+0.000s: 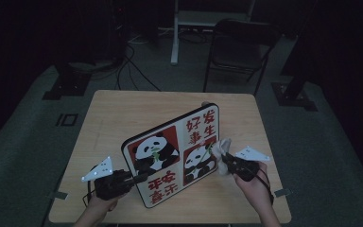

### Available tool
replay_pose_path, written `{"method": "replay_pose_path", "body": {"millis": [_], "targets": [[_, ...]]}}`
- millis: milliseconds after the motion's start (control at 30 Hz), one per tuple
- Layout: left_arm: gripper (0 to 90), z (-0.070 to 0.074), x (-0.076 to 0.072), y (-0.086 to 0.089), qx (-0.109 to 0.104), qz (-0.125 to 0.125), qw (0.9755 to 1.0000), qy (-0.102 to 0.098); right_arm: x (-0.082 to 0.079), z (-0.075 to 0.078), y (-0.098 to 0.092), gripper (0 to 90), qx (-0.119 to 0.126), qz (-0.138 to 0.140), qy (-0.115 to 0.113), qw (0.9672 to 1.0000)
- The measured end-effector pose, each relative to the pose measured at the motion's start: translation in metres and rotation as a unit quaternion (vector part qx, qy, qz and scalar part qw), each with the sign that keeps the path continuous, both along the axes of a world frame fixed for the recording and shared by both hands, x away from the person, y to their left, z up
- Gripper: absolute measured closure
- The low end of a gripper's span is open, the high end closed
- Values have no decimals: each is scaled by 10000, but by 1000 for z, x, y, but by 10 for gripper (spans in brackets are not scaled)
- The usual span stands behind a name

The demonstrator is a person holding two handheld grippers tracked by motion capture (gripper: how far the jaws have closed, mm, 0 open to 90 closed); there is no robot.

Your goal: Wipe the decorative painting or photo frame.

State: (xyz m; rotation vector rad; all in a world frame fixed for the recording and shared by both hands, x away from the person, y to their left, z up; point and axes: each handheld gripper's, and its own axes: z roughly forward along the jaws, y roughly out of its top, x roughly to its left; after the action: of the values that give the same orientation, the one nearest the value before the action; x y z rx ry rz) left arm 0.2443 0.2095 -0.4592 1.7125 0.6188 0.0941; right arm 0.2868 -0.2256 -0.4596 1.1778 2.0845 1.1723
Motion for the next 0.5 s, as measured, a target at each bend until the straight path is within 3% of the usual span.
{"method": "replay_pose_path", "body": {"millis": [167,333,500], "targets": [[793,0,0,0,-19,6,10000,12,-4,40,0,807,286,18,-566,9980],[794,0,0,0,-12,13,10000,18,-6,78,6,807,570,148,-1062,9926],[796,0,0,-1,-7,38,10000,25,-4,106,19,807,635,324,-1417,9873]]}}
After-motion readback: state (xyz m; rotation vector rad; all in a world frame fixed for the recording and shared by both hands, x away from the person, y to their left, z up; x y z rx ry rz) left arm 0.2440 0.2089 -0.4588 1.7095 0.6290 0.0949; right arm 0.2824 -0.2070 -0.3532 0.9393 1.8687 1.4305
